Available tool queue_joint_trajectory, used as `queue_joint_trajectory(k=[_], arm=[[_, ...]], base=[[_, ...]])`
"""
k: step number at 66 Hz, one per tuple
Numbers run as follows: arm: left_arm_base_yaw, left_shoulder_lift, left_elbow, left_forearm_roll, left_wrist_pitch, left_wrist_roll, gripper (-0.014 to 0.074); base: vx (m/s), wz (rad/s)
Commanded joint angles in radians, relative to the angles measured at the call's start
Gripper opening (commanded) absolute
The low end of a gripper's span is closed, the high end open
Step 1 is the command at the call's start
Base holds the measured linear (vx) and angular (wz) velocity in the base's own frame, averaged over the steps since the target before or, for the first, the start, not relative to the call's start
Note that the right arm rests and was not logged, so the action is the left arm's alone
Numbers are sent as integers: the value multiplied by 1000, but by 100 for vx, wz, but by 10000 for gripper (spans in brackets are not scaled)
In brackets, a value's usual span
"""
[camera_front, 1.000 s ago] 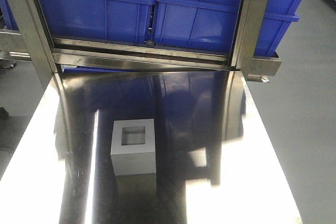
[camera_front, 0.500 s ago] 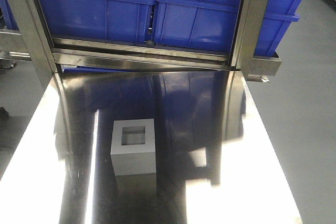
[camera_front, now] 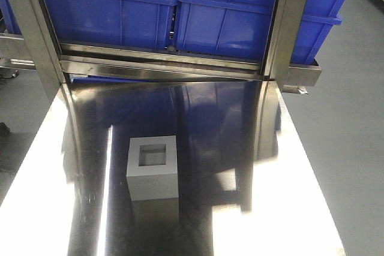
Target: Sort gray base to blue bin
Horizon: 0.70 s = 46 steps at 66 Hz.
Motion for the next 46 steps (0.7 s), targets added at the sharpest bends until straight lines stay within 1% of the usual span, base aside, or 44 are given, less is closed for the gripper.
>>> queue_joint_trajectory(k=[1,34,46], arm=[[-6,14,-36,-4,-25,-7,-6],[-6,14,-36,-4,-9,-7,-6],[-6,14,-36,-4,-2,-6,20]], base=[[0,0],[0,0],[0,0]])
